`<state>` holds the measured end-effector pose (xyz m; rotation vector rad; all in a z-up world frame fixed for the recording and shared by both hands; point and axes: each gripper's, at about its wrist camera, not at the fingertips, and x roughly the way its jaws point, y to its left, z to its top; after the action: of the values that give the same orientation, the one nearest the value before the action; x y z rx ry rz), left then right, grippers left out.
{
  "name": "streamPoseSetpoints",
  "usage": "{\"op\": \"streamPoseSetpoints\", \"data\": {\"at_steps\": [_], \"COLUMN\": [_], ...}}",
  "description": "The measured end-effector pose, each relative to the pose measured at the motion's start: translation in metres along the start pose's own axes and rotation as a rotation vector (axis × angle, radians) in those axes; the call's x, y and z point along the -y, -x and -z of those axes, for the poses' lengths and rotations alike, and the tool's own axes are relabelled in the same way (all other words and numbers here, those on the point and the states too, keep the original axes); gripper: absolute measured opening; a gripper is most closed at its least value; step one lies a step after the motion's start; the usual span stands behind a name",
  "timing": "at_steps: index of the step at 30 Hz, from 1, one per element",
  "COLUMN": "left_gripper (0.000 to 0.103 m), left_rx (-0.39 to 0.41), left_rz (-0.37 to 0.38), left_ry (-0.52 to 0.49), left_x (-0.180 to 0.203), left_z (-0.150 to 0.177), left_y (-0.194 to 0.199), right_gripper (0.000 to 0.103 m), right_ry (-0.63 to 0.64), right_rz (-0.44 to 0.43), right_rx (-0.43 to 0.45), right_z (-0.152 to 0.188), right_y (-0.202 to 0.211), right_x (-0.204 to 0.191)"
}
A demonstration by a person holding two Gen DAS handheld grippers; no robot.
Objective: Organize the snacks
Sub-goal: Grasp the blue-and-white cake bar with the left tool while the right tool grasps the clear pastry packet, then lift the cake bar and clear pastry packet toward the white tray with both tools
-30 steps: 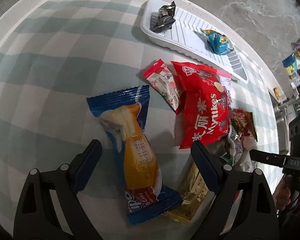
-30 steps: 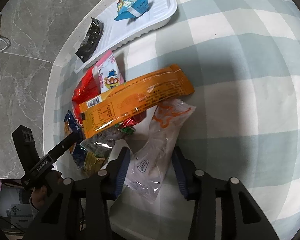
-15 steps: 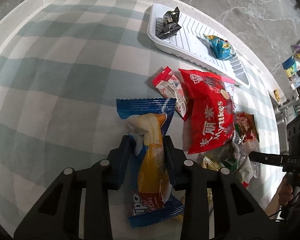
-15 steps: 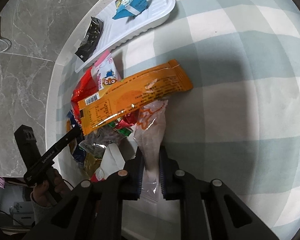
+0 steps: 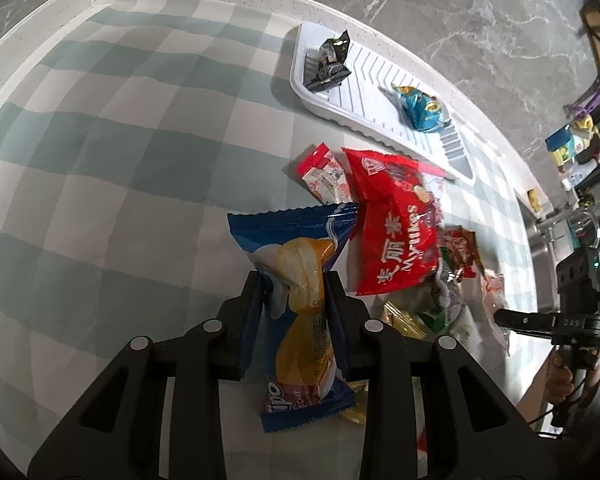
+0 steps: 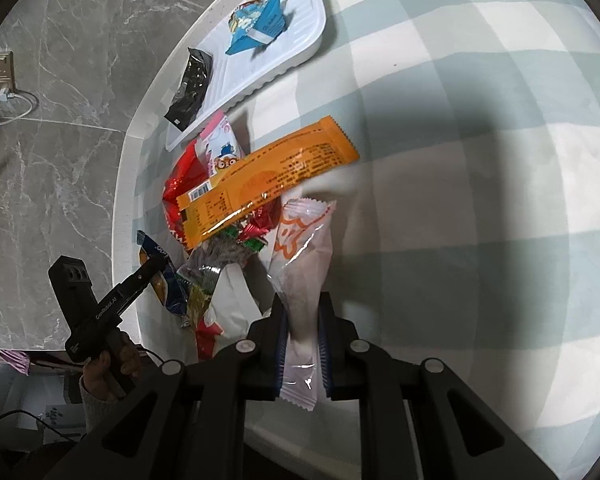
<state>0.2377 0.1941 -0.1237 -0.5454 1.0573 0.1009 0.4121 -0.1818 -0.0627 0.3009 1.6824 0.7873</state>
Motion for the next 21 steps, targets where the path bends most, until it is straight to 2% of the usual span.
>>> {"op": "streamPoseSetpoints", "data": {"at_steps": [3, 8, 10, 14, 21], "left_gripper": [0.028, 0.029, 0.030, 0.030, 0.030], "left_rx": [0.005, -0.025, -0.058, -0.044, -0.035], "left_rz": [0.001, -0.049, -0.069, -0.135, -0.161], "left_ry": [-0.006, 0.003, -0.019, -0.103, -0.187], "left_x": [0.000, 0.000, 0.004, 0.017, 0.025], "left_z": [0.001, 0.004, 0.007, 0.011, 0.019], "left_y": [0.003, -0.009, -0.019, -0.022, -0.022], "right_gripper": [0.015, 0.015, 0.015, 0.015, 0.016], "right_ry": [0.001, 0.013, 0.018, 0.020, 0.012], "right_rz": [-0.004, 0.014, 0.018, 0.023, 0.026], "right_rx": [0.012, 0.022, 0.020, 0.016, 0.019], "right_z": [0.001, 0.000, 0.001, 0.003, 0.004], "right_y": [0.005, 0.005, 0.005, 0.003, 0.001], "right_x": [-0.001, -0.002, -0.002, -0.002, -0.001]}}
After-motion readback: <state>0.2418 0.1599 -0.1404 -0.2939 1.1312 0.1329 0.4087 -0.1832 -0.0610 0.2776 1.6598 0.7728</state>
